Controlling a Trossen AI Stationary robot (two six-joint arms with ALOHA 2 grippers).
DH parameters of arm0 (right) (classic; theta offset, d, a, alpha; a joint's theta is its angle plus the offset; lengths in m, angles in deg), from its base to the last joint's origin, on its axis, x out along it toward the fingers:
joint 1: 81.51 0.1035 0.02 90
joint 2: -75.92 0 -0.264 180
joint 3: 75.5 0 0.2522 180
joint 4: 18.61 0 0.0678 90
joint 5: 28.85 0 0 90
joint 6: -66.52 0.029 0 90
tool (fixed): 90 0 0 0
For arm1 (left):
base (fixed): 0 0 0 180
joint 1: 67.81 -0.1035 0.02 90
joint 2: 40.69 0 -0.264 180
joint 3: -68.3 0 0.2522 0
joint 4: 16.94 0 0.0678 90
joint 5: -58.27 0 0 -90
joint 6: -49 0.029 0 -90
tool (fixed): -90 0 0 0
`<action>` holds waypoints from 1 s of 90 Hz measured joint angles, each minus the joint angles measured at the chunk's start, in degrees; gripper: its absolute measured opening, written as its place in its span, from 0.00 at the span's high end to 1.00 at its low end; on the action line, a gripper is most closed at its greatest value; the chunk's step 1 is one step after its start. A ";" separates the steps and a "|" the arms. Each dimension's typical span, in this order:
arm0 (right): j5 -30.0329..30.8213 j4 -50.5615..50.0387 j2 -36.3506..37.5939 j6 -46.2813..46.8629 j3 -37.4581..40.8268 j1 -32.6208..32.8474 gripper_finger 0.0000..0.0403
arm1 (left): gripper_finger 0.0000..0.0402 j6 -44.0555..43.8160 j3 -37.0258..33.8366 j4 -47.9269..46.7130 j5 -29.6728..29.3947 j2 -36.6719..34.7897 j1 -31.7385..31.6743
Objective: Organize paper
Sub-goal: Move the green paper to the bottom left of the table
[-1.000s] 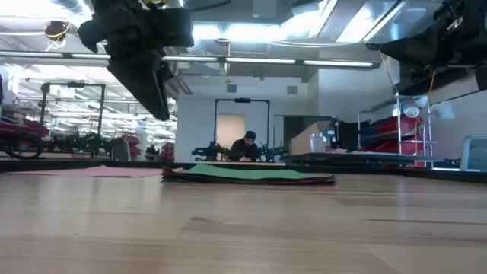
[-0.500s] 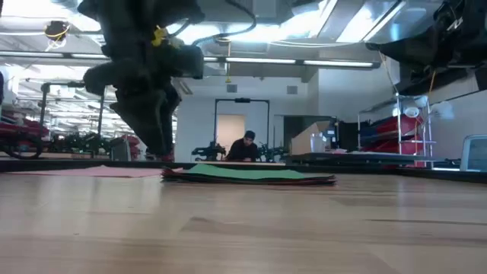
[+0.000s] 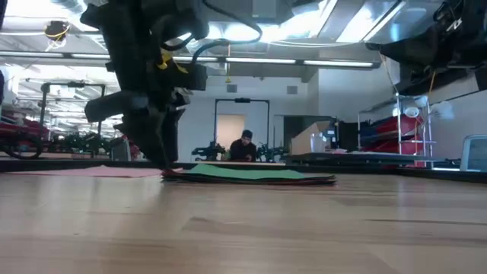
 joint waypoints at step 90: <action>-0.02 0.00 0.02 -0.04 0.00 0.00 1.00 | 1.00 -3.28 11.60 -21.02 8.64 -0.24 6.79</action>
